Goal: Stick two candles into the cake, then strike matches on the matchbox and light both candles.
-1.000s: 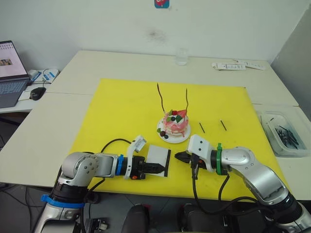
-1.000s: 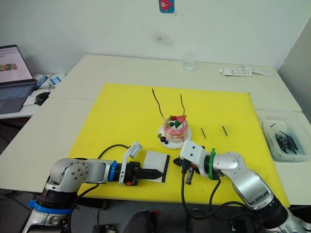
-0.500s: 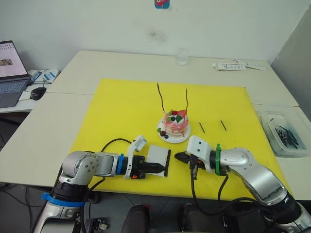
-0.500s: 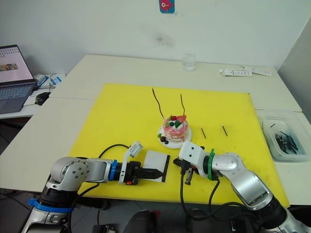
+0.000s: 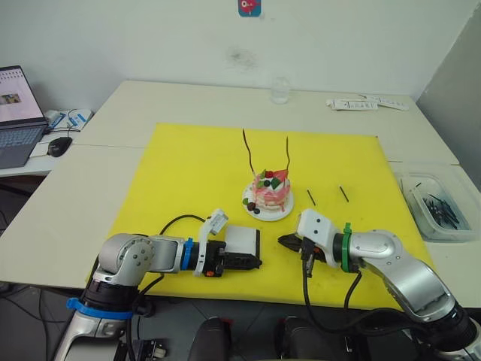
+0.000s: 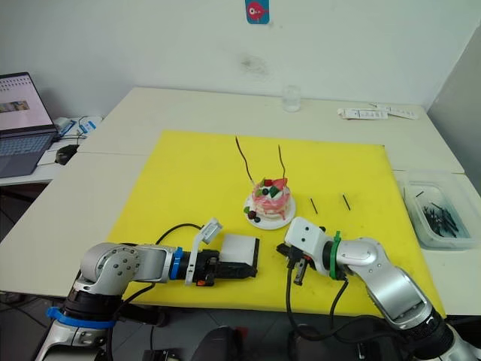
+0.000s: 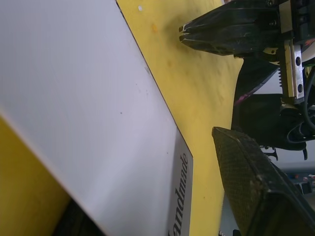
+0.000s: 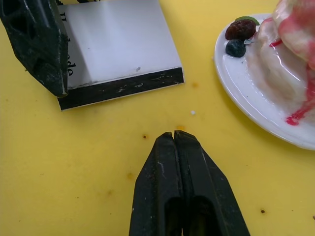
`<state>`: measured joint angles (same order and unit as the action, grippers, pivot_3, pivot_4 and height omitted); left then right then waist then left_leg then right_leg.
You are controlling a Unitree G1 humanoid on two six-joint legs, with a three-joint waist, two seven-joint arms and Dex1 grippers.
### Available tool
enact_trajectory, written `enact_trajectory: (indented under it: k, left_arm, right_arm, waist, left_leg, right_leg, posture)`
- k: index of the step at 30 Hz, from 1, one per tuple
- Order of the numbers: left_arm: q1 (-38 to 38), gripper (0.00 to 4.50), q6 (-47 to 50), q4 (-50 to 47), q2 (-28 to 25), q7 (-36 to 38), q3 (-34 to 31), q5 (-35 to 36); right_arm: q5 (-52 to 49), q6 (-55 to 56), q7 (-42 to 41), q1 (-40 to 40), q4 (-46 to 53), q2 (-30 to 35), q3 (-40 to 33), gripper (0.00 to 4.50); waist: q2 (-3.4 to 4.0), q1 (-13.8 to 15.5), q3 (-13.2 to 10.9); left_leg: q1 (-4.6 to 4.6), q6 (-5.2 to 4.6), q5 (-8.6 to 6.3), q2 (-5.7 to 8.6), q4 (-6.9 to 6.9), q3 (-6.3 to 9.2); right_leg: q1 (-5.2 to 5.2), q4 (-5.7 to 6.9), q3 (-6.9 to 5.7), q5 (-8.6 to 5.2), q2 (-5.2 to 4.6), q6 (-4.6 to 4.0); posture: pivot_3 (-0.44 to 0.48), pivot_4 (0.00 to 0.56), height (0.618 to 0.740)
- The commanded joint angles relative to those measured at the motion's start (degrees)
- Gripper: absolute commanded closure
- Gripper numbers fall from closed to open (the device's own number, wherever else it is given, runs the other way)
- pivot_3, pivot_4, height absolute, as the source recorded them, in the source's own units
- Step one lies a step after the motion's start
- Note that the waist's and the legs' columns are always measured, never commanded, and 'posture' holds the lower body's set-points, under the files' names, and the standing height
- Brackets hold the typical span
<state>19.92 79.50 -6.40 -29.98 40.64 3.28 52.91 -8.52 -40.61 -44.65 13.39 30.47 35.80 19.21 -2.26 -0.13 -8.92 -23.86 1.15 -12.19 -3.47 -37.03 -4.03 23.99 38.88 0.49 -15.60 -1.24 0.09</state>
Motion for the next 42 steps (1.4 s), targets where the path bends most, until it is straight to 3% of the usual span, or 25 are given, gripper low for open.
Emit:
enact_trajectory:
  k: [1, 14, 25, 37, 42]
  left_arm:
    - [-0.68, 1.85, 0.65, 3.89, 0.05, -3.35, -0.11, -3.69]
    - [-0.28, 1.85, 6.10, 6.69, 0.22, -2.61, -4.75, -1.40]
    - [0.03, 1.85, 6.77, 9.05, 0.57, -2.67, -6.51, -1.02]
    - [0.73, 1.85, 6.59, 10.37, -0.25, -1.12, -7.24, -0.35]
    - [0.33, 3.09, 7.09, 10.22, -0.32, -1.22, -7.82, -0.08]
  right_arm:
    - [-1.10, 0.22, 0.46, 0.07, 2.35, -0.14, -1.56, 4.50]
    - [-0.20, 1.77, -1.61, 1.50, 1.86, 0.24, 3.13, 4.50]
    - [-0.21, 2.19, -2.53, 2.18, 1.29, 0.05, 3.96, 4.50]
    - [0.10, 2.29, -2.82, 2.56, 0.98, -0.43, 4.07, 4.50]
    - [0.11, 2.11, -2.68, 2.45, 1.38, -0.53, 4.08, 4.50]
  waist:
    - [0.00, 0.01, 0.00]
    - [0.00, -0.05, 0.00]
    - [0.04, -0.08, -0.02]
    - [0.12, -0.08, -0.08]
    - [0.15, -0.09, -0.12]
  left_leg:
    - [0.00, 0.00, 0.00, 0.00, 0.00, 0.00]
    - [-0.01, -0.01, 0.00, -0.05, 0.08, 0.16]
    - [-0.01, 0.00, 0.00, -0.14, 0.12, 0.77]
    - [0.00, 0.00, 0.00, -0.12, 0.12, 0.94]
    - [-0.01, 0.00, 0.00, -0.13, 0.14, 0.93]
  right_leg:
    - [0.00, 0.00, 0.00, 0.00, 0.00, 0.00]
    - [0.03, 0.00, -0.19, -0.03, 0.07, -0.06]
    - [0.00, 0.03, -1.06, -0.06, 0.00, -0.22]
    - [0.00, 0.05, -1.16, -0.06, -0.02, -0.26]
    - [0.03, 0.05, -1.17, -0.06, -0.02, -0.26]
  posture:
    - [0.000, 0.150, 0.706]
    - [0.000, 0.150, 0.706]
    - [0.000, 0.150, 0.706]
    - [0.000, 0.150, 0.706]
    - [0.000, 0.150, 0.706]
